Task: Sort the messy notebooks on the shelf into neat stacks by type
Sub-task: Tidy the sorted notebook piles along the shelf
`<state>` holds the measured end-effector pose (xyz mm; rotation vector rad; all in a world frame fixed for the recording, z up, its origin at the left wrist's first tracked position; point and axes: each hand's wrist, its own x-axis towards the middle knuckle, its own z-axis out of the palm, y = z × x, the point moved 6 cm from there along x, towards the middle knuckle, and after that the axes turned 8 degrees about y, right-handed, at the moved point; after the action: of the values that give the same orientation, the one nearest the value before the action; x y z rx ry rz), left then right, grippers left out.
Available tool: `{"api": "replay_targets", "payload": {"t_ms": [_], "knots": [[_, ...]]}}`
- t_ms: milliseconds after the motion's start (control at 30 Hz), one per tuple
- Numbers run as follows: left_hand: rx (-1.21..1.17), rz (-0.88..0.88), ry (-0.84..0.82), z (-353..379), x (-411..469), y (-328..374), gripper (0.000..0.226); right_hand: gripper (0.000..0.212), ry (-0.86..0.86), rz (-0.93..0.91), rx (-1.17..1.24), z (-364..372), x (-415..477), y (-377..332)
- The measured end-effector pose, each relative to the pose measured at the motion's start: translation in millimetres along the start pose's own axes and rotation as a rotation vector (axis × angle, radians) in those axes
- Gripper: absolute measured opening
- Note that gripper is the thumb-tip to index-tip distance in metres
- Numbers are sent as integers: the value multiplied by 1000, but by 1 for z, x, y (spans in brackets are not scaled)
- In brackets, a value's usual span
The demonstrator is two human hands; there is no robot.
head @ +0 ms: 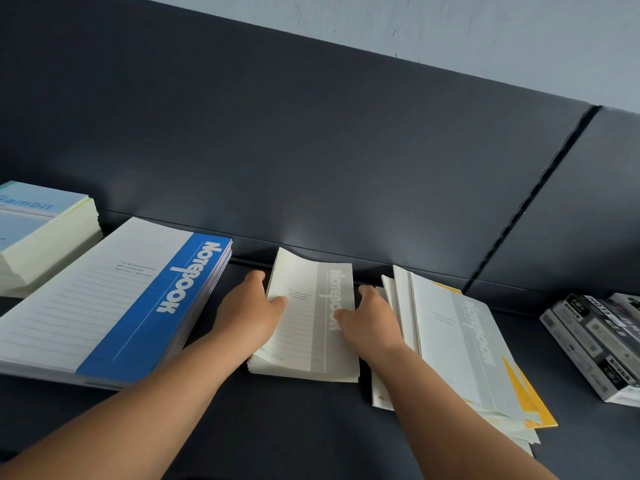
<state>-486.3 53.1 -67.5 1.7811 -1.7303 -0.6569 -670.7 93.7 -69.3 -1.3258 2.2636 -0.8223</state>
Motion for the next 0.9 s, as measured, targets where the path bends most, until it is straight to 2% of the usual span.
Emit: {"api": "replay_targets", "payload": {"t_ms": [100,233,333,467,533,633,767,900], "knots": [[29,18,-8,1,0,0,53,18,-11,-16,-20,3,-3,-2],[49,25,-30,2,1,0,55,28,-19,-32,-1,4,-7,-8],[53,40,-36,1,0,1,61,26,-16,-34,7,3,-11,-10],[94,156,69,-7,-4,11,60,19,13,-83,12,-7,-23,-15],[146,265,151,-14,-8,25,58,32,16,-132,-1,-16,-32,-19],[178,389,182,-16,-21,51,61,52,82,-180,-50,-36,-41,-16],[62,444,87,-1,-48,87,61,56,164,-180,-8,-68,-46,8],[-11,368,-143,30,-71,117,63,53,229,-136,43,-111,-40,46]]}}
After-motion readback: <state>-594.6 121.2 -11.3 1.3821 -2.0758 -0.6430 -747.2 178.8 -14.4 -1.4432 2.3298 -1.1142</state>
